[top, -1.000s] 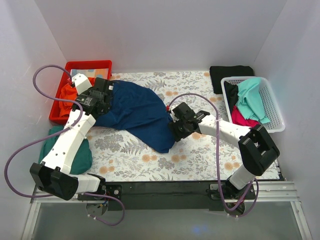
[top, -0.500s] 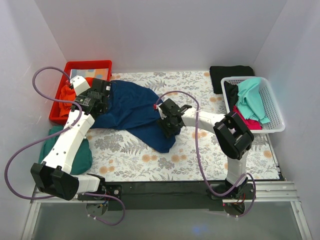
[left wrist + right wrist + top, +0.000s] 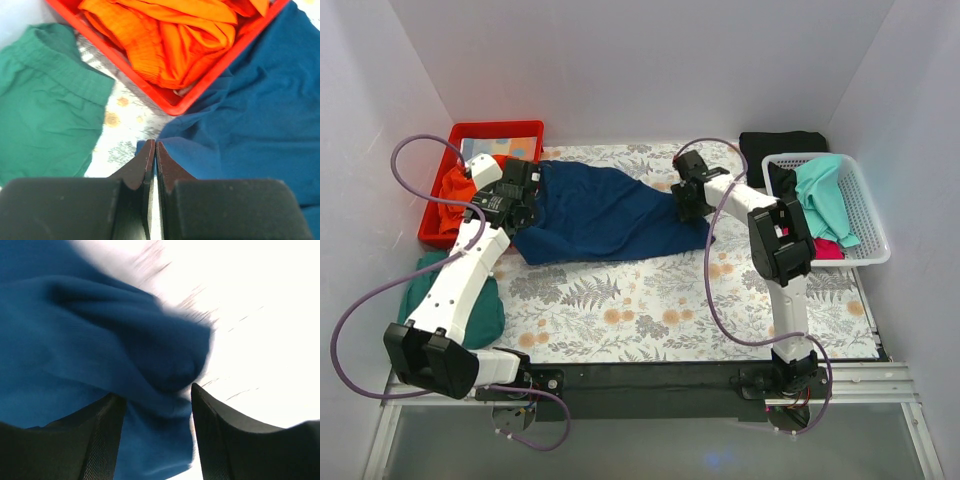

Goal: Fold and stack the t-shirts
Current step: Flatten out the tshirt

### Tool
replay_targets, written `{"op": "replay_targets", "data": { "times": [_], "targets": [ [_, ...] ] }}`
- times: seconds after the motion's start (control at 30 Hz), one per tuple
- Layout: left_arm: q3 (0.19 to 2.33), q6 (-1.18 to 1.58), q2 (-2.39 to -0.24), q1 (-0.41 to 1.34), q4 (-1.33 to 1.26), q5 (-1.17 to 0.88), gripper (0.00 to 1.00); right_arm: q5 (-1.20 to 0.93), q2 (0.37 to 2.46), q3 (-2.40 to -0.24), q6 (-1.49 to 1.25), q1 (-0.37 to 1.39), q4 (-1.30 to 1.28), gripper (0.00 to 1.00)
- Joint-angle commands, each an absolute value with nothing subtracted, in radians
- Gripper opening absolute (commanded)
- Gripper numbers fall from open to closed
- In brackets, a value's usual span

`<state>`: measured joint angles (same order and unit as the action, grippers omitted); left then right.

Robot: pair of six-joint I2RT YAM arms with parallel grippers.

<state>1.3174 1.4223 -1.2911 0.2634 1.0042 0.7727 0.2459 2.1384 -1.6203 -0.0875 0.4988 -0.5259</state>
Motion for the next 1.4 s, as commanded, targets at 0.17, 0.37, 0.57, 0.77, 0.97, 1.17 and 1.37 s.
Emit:
{"op": "replay_targets", "data": {
  "times": [0.17,0.37,0.57,0.77,0.97,1.17,1.37],
  "targets": [
    [1.353,1.351,-1.361,0.256,0.91,0.673,0.0,0.256,2.231,-1.885,-0.084,0.442,-0.586,0.6],
    [1.353,1.348,-1.39,0.256,0.879,0.655,0.0,0.298,2.04,-1.757,-0.12,0.442,-0.577,0.64],
    [1.324,1.368,-1.391,0.253,0.882,0.666,0.0,0.356,1.892,-1.536,-0.207,0.428,-0.574,0.67],
    [1.299,1.371,-1.39,0.247,0.87,0.647,0.0,0.273,1.885,-1.398,-0.255,0.37,-0.53,0.67],
    [1.289,1.371,-1.388,0.238,0.859,0.629,0.0,0.166,1.907,-1.37,-0.255,0.284,-0.401,0.66],
    [1.285,1.371,-1.382,0.23,0.864,0.63,0.0,0.095,1.971,-1.408,-0.25,0.226,-0.364,0.66],
    [1.281,1.374,-1.378,0.218,0.871,0.634,0.0,0.048,1.997,-1.404,-0.25,0.235,-0.368,0.64]
  ]
}}
